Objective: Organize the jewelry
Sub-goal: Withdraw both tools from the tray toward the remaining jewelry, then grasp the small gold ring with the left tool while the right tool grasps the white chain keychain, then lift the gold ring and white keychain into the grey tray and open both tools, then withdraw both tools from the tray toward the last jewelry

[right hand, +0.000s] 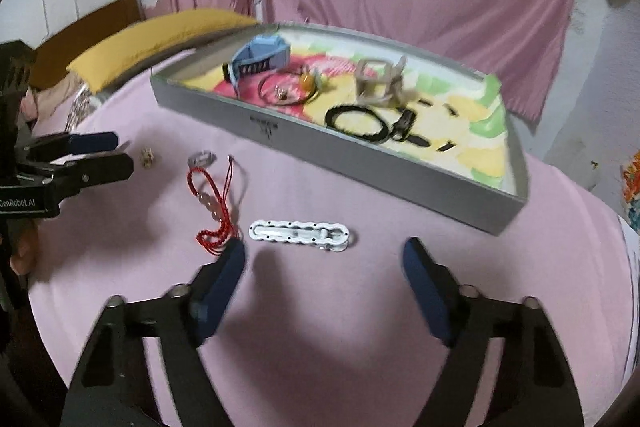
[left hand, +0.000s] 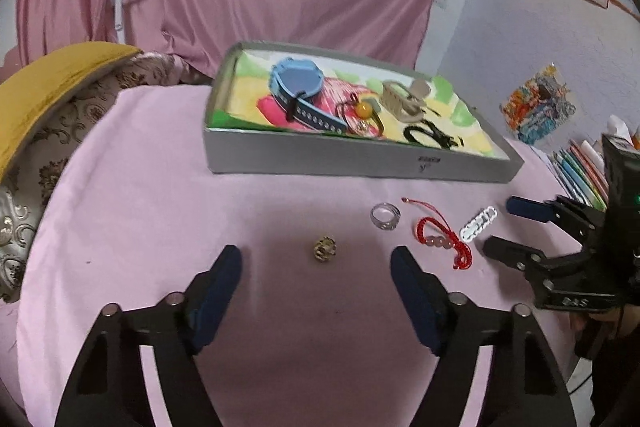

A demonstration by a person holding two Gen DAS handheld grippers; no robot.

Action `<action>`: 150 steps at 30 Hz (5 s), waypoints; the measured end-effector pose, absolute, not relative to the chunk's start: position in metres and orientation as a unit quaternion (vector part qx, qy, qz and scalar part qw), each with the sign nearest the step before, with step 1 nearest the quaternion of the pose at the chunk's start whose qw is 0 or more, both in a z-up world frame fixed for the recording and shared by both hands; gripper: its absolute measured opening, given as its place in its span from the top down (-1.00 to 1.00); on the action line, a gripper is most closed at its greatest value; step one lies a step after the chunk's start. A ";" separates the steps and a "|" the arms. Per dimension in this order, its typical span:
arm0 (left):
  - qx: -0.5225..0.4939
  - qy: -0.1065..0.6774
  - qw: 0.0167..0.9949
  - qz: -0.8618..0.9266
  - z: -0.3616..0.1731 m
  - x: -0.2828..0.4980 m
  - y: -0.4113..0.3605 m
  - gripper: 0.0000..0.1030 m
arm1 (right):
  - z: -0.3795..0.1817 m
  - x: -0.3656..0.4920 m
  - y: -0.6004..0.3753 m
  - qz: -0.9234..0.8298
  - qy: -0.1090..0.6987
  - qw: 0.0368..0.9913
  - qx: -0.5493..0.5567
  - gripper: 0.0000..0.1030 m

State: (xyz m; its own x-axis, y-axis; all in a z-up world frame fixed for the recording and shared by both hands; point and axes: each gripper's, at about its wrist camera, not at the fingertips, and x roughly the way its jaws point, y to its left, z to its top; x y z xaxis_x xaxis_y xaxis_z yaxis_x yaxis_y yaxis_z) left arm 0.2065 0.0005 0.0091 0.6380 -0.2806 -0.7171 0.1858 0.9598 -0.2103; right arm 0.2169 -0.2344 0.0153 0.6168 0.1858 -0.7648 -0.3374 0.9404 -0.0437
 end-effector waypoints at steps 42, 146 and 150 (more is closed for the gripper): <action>-0.015 0.415 0.897 -0.155 0.010 0.205 -0.020 0.72 | 0.016 0.201 -0.228 0.209 0.427 0.878 -0.063 0.73; -0.095 0.277 0.945 -0.144 0.055 0.289 -0.026 -0.50 | 0.045 0.281 -0.246 0.086 0.304 0.946 0.074 -0.28; -0.100 0.221 0.961 -0.134 0.072 0.264 -0.014 -0.87 | 0.064 0.250 -0.253 0.086 0.250 0.961 0.083 -0.57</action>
